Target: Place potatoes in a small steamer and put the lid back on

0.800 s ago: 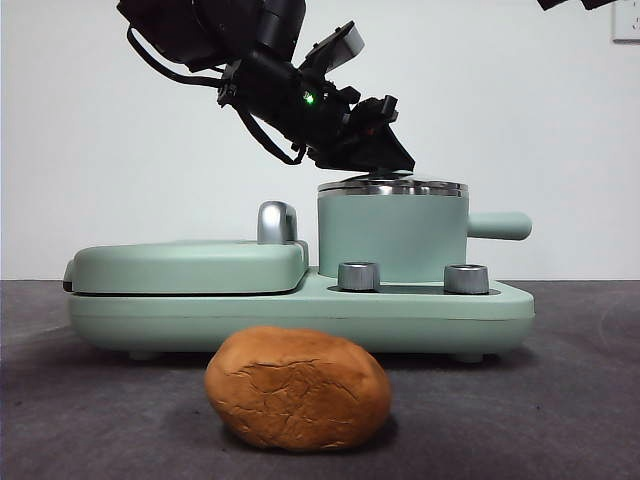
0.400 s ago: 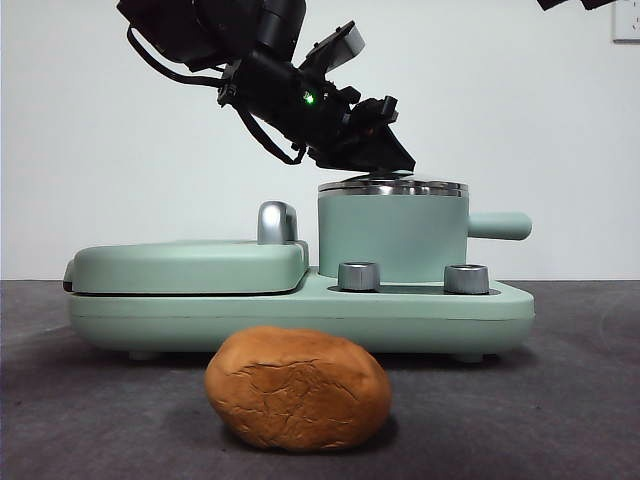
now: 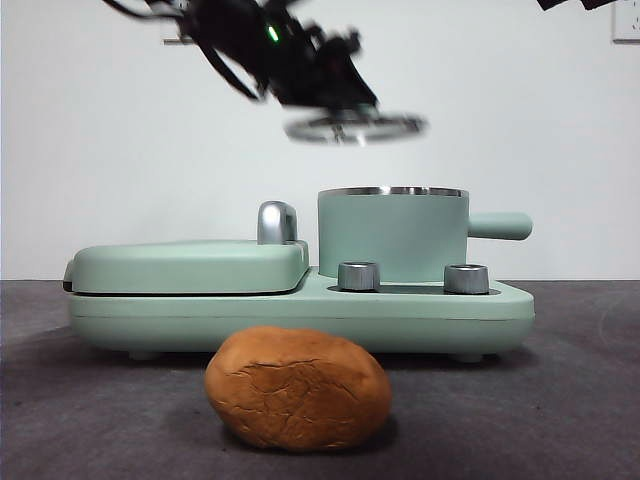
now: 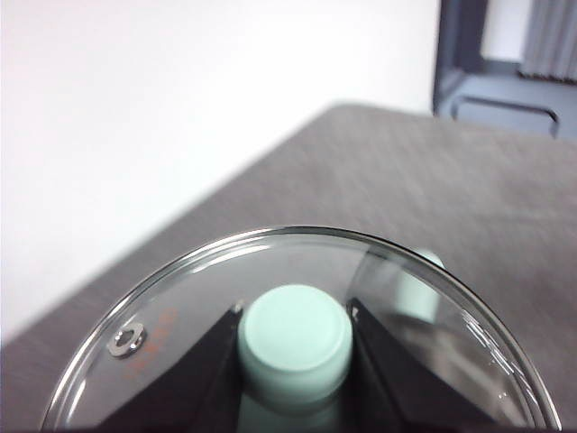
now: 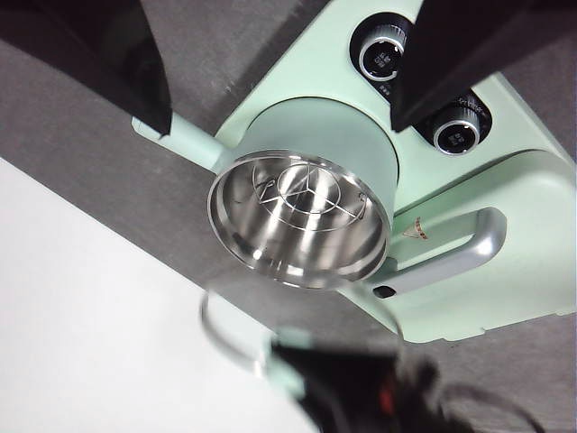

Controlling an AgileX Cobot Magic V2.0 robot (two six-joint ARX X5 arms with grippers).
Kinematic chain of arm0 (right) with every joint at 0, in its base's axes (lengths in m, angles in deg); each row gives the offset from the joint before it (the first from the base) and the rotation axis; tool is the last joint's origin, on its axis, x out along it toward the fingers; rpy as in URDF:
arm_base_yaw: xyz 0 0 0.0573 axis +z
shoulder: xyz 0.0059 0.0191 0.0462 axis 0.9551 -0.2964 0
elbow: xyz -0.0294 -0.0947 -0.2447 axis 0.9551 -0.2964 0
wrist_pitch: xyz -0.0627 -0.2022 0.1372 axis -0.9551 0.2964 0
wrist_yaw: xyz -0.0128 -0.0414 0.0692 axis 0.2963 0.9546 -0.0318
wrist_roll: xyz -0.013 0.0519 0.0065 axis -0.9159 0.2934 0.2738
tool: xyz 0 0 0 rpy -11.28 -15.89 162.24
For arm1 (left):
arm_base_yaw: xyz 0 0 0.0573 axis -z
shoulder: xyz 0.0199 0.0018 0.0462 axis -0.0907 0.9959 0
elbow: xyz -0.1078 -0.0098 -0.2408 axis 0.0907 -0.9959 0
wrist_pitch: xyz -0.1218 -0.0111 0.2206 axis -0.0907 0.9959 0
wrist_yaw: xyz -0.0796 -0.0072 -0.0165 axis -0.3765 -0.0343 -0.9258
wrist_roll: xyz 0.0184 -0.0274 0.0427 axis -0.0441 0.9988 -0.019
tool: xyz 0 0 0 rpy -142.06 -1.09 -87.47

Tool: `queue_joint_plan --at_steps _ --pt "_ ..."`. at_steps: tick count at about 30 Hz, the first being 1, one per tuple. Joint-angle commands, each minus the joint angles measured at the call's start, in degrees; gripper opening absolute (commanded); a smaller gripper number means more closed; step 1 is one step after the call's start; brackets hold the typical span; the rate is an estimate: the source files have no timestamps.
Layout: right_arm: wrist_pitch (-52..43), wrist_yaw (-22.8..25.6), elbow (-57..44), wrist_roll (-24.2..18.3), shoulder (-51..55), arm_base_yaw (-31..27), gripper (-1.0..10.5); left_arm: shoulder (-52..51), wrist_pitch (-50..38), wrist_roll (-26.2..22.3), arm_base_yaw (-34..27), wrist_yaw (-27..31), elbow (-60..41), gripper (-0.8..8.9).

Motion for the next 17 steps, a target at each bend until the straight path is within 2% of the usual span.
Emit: queue_joint_plan --at_steps 1,13,17 --pt "-0.6 0.2 1.0 1.0 -0.4 0.2 3.8 -3.1 1.1 0.1 -0.1 -0.4 1.6 0.09" --pt "-0.6 -0.2 1.0 1.0 -0.4 0.4 3.8 -19.6 21.6 0.0 -2.5 0.0 1.6 0.14" --pt "-0.6 -0.2 1.0 1.0 -0.4 1.4 3.8 -23.8 29.5 -1.7 -2.9 0.5 1.6 0.14"
